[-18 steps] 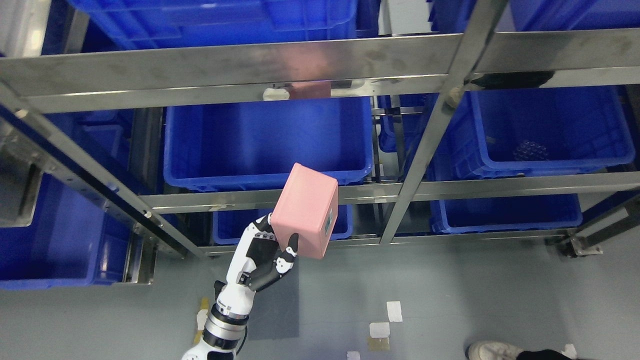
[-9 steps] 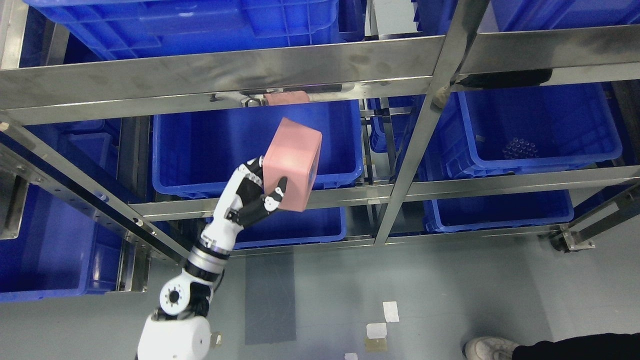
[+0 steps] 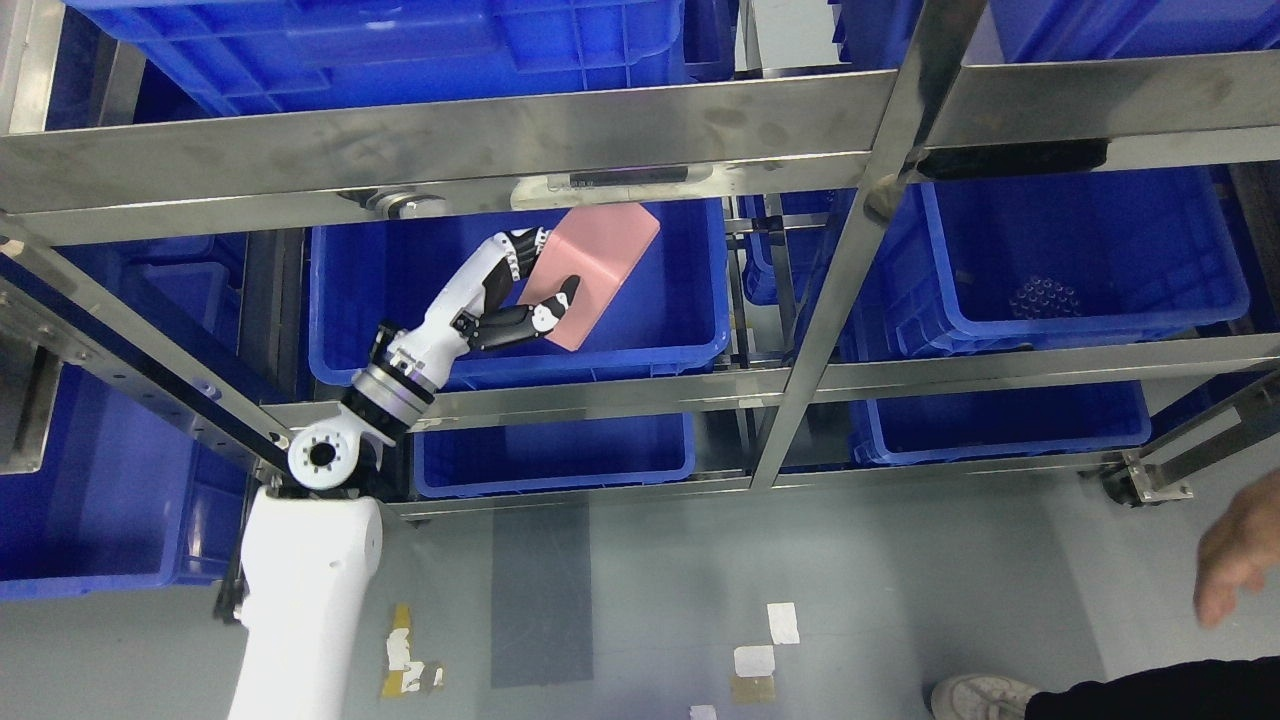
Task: Place storage box into left shelf container
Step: 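Release the pink box in the bin and withdraw the left hand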
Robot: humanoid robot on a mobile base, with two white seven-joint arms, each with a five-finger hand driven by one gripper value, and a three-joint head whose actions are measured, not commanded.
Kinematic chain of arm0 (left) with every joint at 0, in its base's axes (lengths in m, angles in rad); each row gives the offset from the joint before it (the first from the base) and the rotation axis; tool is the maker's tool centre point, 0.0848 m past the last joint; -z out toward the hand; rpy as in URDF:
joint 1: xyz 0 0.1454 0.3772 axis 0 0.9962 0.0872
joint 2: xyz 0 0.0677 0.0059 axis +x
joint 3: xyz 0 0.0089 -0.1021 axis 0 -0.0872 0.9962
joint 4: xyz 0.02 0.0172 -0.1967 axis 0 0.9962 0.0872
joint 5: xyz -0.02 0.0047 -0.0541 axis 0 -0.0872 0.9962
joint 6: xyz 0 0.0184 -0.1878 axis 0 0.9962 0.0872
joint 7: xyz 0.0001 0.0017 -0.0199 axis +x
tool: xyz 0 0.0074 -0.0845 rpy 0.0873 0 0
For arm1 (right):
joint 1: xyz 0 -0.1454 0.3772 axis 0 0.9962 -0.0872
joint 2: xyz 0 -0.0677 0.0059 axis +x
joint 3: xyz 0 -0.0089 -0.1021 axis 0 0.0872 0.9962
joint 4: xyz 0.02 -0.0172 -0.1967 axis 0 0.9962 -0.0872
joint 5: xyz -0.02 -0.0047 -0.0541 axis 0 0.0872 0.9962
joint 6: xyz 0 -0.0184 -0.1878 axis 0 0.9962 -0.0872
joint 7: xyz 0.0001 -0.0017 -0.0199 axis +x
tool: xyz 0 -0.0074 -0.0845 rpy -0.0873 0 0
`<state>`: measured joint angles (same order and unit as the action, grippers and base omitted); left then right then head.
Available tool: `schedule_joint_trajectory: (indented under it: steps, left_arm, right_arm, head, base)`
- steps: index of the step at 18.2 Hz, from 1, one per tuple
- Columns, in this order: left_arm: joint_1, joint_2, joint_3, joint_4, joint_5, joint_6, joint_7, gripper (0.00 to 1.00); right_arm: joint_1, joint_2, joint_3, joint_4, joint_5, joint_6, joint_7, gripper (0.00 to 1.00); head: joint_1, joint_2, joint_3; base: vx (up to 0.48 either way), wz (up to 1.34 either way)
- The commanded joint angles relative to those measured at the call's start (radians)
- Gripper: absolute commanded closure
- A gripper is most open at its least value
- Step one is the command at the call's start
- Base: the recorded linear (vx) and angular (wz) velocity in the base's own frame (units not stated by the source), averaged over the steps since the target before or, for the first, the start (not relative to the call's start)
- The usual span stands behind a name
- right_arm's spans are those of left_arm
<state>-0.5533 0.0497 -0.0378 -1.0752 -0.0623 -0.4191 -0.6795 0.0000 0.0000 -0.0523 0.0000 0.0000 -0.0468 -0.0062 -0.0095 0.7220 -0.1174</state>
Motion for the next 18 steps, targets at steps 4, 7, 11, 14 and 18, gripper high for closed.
schedule_joint_trajectory:
  steps: [4, 7, 11, 14, 18]
  left_arm:
    - [-0.172, 0.019, 0.044, 0.345, -0.565, -0.125, -0.012, 0.79]
    - [-0.186, 0.019, 0.045, 0.34, -0.59, -0.133, -0.002, 0.66]
    - [-0.186, -0.004, 0.114, 0.321, -0.561, -0.13, 0.093, 0.08]
    - [-0.174, -0.032, 0.233, 0.287, -0.321, -0.116, 0.167, 0.01]
    - [-0.079, -0.032, 0.167, 0.122, 0.169, 0.031, 0.281, 0.01]
  right_arm:
    - [-0.005, -0.017, 0.0, -0.017, -0.021, -0.004, 0.003, 0.0]
    - [-0.003, -0.017, 0.0, -0.017, -0.021, -0.002, 0.005, 0.0]
    - [-0.005, -0.017, 0.0, -0.017, -0.021, -0.002, 0.003, 0.0]
    - [-0.003, -0.017, 0.0, -0.017, -0.021, -0.004, 0.005, 0.0]
    - [-0.003, -0.017, 0.0, -0.017, -0.021, -0.002, 0.005, 0.0]
  head:
    - [0.0, 0.0, 0.0]
    - [0.0, 0.0, 0.0]
    - [0.0, 0.0, 0.0]
    - [0.0, 0.0, 0.0]
    - [0.0, 0.0, 0.0]
  base:
    - [0.0, 0.0]
    - [0.0, 0.0]
    - [0.0, 0.0]
    - [0.0, 0.0]
    - [0.0, 0.0]
